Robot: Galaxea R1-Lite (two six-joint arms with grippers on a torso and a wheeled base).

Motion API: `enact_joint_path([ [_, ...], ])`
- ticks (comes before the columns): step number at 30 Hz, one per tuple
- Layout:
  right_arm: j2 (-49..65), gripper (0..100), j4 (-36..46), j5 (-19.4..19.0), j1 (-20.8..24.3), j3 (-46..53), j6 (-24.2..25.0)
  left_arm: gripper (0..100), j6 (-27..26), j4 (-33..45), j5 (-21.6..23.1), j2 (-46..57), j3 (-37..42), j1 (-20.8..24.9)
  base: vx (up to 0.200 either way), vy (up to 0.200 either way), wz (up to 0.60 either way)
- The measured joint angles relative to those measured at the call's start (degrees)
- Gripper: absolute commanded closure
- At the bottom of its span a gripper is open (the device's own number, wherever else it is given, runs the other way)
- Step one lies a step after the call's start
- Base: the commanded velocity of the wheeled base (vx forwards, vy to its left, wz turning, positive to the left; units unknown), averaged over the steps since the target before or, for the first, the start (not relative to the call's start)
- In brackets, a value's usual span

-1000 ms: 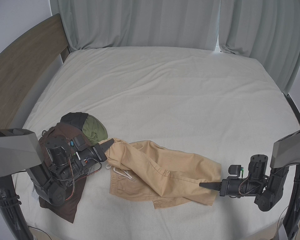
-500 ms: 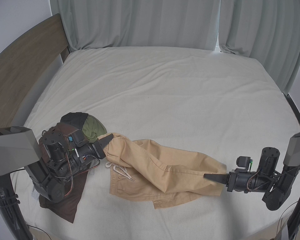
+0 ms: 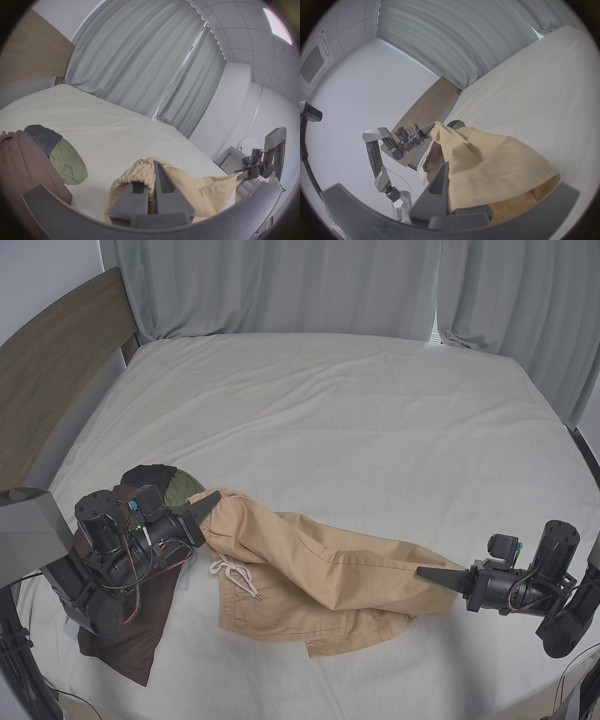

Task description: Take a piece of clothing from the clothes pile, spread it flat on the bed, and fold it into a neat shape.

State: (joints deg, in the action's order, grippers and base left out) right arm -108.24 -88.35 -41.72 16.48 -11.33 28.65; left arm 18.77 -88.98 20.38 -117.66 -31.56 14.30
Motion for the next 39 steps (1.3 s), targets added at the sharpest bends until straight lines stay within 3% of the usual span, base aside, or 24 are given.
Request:
enact_joint_path([
  [15, 3.83, 100, 0.0, 0.26, -0.55, -1.43, 0.35, 100, 0.77, 0.0, 2.08, 2.08, -1.48, -0.74, 0.0, 0.0, 0.0],
  [39, 7.72, 100, -0.04, 0.17, -6.12, -5.56, 0.44, 100, 0.71, 0.0, 4.5, 4.16, -2.23, -2.86, 0.0, 0.0, 0.0],
])
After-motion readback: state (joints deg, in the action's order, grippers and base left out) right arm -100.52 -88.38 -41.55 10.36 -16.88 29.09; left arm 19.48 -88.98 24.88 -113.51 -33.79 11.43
